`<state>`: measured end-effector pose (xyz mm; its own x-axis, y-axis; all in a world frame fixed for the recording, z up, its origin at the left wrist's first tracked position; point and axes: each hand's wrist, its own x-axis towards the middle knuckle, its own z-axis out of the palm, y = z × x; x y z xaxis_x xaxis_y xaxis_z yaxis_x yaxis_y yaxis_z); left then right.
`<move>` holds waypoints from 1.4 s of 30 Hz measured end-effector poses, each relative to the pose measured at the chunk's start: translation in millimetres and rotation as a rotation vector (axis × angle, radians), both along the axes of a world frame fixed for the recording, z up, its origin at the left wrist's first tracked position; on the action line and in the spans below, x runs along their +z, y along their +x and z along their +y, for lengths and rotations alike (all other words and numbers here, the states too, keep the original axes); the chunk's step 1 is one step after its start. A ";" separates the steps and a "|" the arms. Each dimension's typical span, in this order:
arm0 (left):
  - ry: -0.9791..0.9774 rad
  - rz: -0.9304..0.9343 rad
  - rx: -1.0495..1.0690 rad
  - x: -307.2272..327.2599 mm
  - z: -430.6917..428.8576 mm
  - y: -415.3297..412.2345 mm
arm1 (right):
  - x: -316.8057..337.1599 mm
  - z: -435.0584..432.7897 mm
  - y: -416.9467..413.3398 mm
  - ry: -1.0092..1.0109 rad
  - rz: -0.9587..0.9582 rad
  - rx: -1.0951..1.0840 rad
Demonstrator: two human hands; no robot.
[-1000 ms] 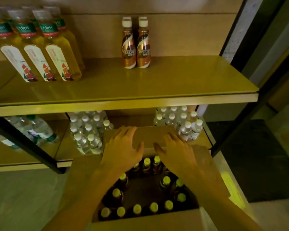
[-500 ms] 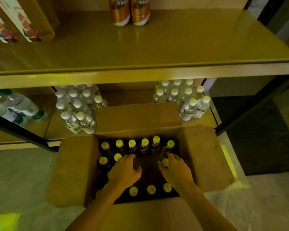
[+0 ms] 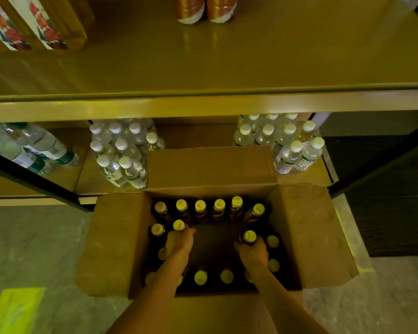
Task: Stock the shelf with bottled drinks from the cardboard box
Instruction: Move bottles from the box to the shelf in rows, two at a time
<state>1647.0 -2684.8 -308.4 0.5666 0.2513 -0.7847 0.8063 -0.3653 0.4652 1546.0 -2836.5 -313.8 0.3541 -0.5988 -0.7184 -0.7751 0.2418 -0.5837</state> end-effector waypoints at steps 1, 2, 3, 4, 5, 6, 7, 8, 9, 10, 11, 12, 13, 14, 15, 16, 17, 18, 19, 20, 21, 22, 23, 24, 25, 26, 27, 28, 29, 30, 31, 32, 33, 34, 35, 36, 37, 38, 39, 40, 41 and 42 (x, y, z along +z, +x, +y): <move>0.003 -0.018 0.032 -5.3 -1.5 2.6 | -3.8 1.7 1.7 -0.014 -0.004 -0.015; 0.015 -0.029 0.051 -10.0 -3.6 4.8 | -7.2 2.2 4.4 -0.025 -0.004 -0.018; 0.031 -0.047 0.069 -15.1 -6.4 6.8 | -10.1 1.6 7.9 -0.039 0.000 -0.009; 0.047 -0.072 0.075 -18.5 -9.8 7.6 | -14.2 0.5 10.8 -0.058 0.010 0.010; 0.061 -0.112 0.064 -20.6 -13.2 7.1 | -18.2 -0.8 12.8 -0.077 0.020 0.032; 0.074 -0.154 0.043 -23.4 -15.9 6.4 | -21.6 -2.2 14.0 -0.094 0.030 0.055; 0.082 -0.185 0.023 -26.7 -17.5 5.9 | -25.6 -2.6 15.1 -0.112 0.040 0.079; 0.092 -0.191 0.014 -28.5 -18.1 5.2 | -28.4 -2.3 15.6 -0.130 0.047 0.101; 0.104 -0.180 0.006 -32.1 -17.1 4.9 | -32.3 -1.0 15.8 -0.146 0.044 0.117; 0.114 -0.167 -0.010 -36.2 -16.1 4.6 | -37.2 -0.6 16.0 -0.158 0.033 0.130; 0.120 -0.149 -0.027 -39.9 -15.3 3.3 | -40.6 -0.6 16.5 -0.162 0.020 0.143; 0.117 -0.133 -0.036 -42.5 -14.2 1.9 | -42.7 -0.8 17.5 -0.160 0.007 0.147; 0.113 -0.129 -0.029 -46.5 -13.5 0.9 | -44.6 -2.1 18.9 -0.158 -0.006 0.149; 0.108 -0.132 -0.016 -48.4 -12.5 -0.4 | -46.5 -3.8 19.5 -0.158 -0.015 0.153; 0.100 -0.144 -0.006 -49.9 -10.9 -1.4 | -47.6 -5.1 19.9 -0.156 -0.022 0.159; 0.091 -0.159 -0.003 -50.5 -9.4 -1.8 | -48.4 -6.0 19.9 -0.153 -0.030 0.163; 0.081 -0.166 -0.006 -50.3 -7.5 -1.9 | -48.7 -6.5 19.4 -0.148 -0.039 0.160; 0.078 -0.171 -0.011 -49.2 -6.1 -2.4 | -48.4 -7.2 18.5 -0.140 -0.048 0.157; 0.075 -0.172 -0.015 -47.8 -5.0 -2.5 | -47.0 -7.5 17.6 -0.133 -0.055 0.157; 0.066 -0.168 -0.015 -45.2 -4.1 -3.1 | -45.1 -7.4 16.6 -0.126 -0.063 0.160; 0.057 -0.167 -0.018 -42.3 -3.5 -4.2 | -42.3 -6.9 15.8 -0.124 -0.071 0.166; 0.045 -0.169 -0.031 -39.2 -3.2 -5.7 | -38.7 -6.9 15.1 -0.129 -0.083 0.180; 0.040 -0.180 -0.054 -34.8 -2.9 -7.6 | -34.0 -6.6 14.5 -0.138 -0.094 0.201; 0.039 -0.194 -0.078 -30.2 -2.6 -9.2 | -28.2 -6.3 14.2 -0.144 -0.106 0.221; 0.039 -0.218 -0.096 -25.0 -2.1 -10.6 | -19.7 -6.3 14.3 -0.149 -0.122 0.236; 0.036 -0.249 -0.107 -19.3 -1.8 -12.4 | -10.1 -6.3 14.5 -0.155 -0.141 0.247; 0.024 -0.288 -0.122 -11.1 -1.9 -14.0 | 1.1 -6.4 14.5 -0.168 -0.161 0.257; 0.008 -0.331 -0.142 -0.3 -2.4 -15.6 | 15.2 -6.4 14.3 -0.187 -0.188 0.267; -0.007 -0.373 -0.172 11.4 -2.7 -16.8 | 29.0 -5.9 13.9 -0.211 -0.211 0.280; -0.029 -0.412 -0.200 22.3 -2.4 -17.6 | 42.7 -5.1 13.0 -0.239 -0.235 0.294; -0.056 -0.445 -0.229 35.6 -2.1 -18.1 | 55.7 -4.4 12.0 -0.268 -0.256 0.308; -0.087 -0.476 -0.252 50.3 -1.7 -18.4 | 69.3 -3.3 10.4 -0.298 -0.280 0.317; -0.117 -0.499 -0.269 66.7 -1.0 -18.6 | 82.1 -2.4 8.7 -0.324 -0.307 0.324; -0.148 -0.529 -0.279 83.6 0.1 -19.4 | 94.6 -1.9 6.4 -0.343 -0.341 0.332; -0.173 -0.563 -0.294 101.6 1.3 -20.0 | 107.1 -2.1 4.1 -0.365 -0.379 0.340; -0.198 -0.603 -0.313 120.5 2.2 -20.4 | 121.3 -2.9 2.1 -0.390 -0.417 0.349; -0.228 -0.637 -0.335 139.6 3.5 -20.7 | 136.3 -3.8 -0.1 -0.412 -0.452 0.362; -0.261 -0.663 -0.364 159.2 4.3 -20.8 | 152.1 -4.5 -2.0 -0.431 -0.489 0.374; -0.289 -0.686 -0.395 179.5 5.2 -20.3 | 167.8 -5.2 -3.3 -0.452 -0.524 0.385; -0.316 -0.706 -0.423 199.4 6.3 -19.8 | 184.6 -5.6 -4.3 -0.482 -0.555 0.399; -0.350 -0.725 -0.442 219.2 6.8 -18.7 | 201.5 -6.1 -3.6 -0.519 -0.587 0.410; -0.387 -0.753 -0.458 237.8 7.0 -16.7 | 218.5 -6.5 -2.1 -0.554 -0.626 0.418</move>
<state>1630.3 -2677.7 -70.5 0.9343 -0.3199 -0.1576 0.0645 -0.2830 0.9569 1543.9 -2843.0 -95.2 0.8439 -0.5359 0.0255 -0.2423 -0.4230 -0.8731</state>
